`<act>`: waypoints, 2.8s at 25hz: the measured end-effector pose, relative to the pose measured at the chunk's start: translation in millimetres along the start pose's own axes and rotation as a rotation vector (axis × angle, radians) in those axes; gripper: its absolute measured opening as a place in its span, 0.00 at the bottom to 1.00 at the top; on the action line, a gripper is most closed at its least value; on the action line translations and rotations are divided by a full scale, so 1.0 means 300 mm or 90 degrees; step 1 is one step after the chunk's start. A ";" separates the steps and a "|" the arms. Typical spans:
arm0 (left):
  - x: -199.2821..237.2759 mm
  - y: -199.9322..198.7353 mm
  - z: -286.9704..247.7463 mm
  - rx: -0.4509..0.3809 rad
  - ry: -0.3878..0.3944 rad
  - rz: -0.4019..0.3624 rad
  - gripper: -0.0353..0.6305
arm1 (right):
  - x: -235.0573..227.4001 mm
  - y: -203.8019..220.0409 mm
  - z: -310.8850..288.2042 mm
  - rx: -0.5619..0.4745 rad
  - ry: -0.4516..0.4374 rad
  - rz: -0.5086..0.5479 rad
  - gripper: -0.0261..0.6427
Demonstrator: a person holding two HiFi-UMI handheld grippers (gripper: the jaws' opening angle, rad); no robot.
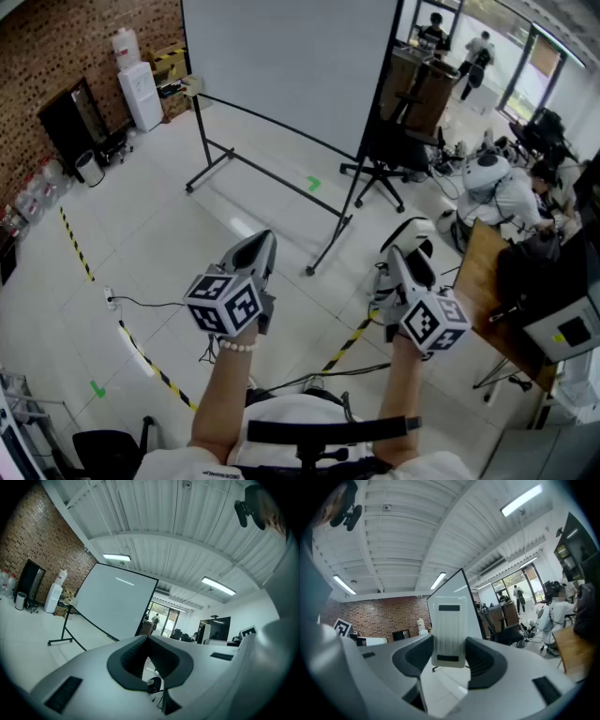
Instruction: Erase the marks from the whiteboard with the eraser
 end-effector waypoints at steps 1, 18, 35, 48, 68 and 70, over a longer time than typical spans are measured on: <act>-0.004 -0.002 -0.002 0.000 0.000 -0.001 0.04 | -0.002 -0.004 0.000 0.000 0.000 0.000 0.41; 0.049 0.020 -0.130 -0.002 -0.056 0.015 0.04 | -0.141 -0.109 -0.160 -0.042 -0.064 -0.014 0.41; 0.794 -0.607 -0.611 0.012 0.124 -0.050 0.04 | 0.190 -0.360 -1.093 -0.146 -0.025 0.120 0.41; 0.952 -0.852 -1.214 0.045 0.212 -0.141 0.04 | 0.062 -0.577 -1.548 -0.156 0.157 0.168 0.40; 0.844 -1.127 -2.113 0.095 0.385 -0.143 0.04 | -0.347 -1.530 -1.930 -0.181 0.364 0.204 0.40; 0.874 -1.130 -2.143 0.108 0.404 -0.135 0.04 | -0.363 -1.616 -1.944 -0.177 0.376 0.189 0.40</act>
Point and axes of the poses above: the fingertips, and each gripper's own axes: z backward along the fingers, x to its left, y out of its underside, the point moved 4 cm from there along z, backward along the fingers, and after that the axes turned 6 degrees about -y, right-handed, at the moved point
